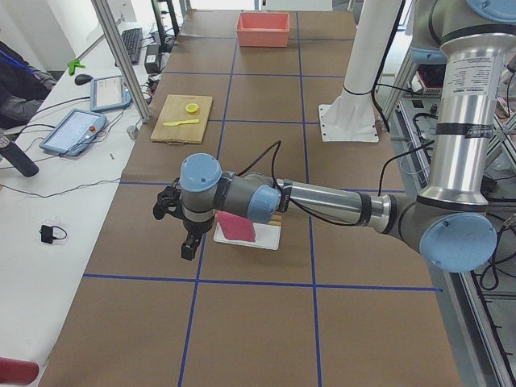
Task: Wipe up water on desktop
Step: 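Reach the left gripper down to the pink cloth on the white tray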
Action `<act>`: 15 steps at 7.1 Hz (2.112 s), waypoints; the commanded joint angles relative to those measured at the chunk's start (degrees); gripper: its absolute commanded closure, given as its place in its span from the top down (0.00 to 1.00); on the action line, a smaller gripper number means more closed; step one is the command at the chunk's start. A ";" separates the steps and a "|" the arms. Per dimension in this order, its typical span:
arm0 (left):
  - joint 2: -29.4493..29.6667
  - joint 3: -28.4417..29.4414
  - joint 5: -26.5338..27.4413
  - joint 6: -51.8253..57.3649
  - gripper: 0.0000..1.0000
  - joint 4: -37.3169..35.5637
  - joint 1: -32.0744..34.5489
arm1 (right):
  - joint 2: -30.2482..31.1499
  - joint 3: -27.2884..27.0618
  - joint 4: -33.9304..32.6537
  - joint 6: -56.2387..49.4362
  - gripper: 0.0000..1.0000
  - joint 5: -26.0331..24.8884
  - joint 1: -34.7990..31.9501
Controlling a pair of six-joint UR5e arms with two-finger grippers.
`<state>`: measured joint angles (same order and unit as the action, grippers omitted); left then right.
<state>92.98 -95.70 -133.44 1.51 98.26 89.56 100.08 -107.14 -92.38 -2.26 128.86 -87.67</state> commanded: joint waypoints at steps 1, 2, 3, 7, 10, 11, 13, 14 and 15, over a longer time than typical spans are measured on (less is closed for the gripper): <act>-0.35 -0.36 0.02 -0.02 0.98 0.00 0.00 | -0.15 -0.17 0.09 -0.11 1.00 -0.27 0.05; -0.35 -0.36 0.02 -0.02 0.98 0.00 0.00 | -0.59 -1.30 0.09 -0.11 1.00 -0.36 0.05; -0.09 -0.27 -0.07 0.07 0.98 0.00 0.00 | -2.07 -1.83 0.09 -0.37 1.00 -0.36 -0.04; 0.27 -0.27 -0.07 0.15 0.98 0.09 0.00 | -1.21 -3.68 0.01 -0.20 1.00 -0.36 -1.71; 3.50 0.08 -0.16 -0.02 0.98 0.09 -0.09 | -1.56 -3.95 0.01 -0.02 1.00 -0.19 -1.71; 4.30 -0.36 -0.07 0.07 0.98 0.96 -0.09 | -1.65 -3.86 0.01 -0.11 1.00 -0.18 -1.71; 3.53 -0.01 -0.16 -4.89 0.98 3.87 -4.11 | -1.65 -3.78 0.01 0.07 1.00 -0.10 -1.71; 2.13 -0.18 -0.07 -12.51 0.98 7.35 -7.61 | -1.65 -3.69 0.01 0.07 1.00 -0.10 -1.71; -0.41 0.25 0.02 -19.81 0.98 14.34 -11.30 | -1.65 -3.69 0.01 0.07 1.00 -0.10 -1.71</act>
<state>95.07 -95.71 -133.51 -9.52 105.88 82.63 98.44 -110.88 -92.37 -2.20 128.76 -89.38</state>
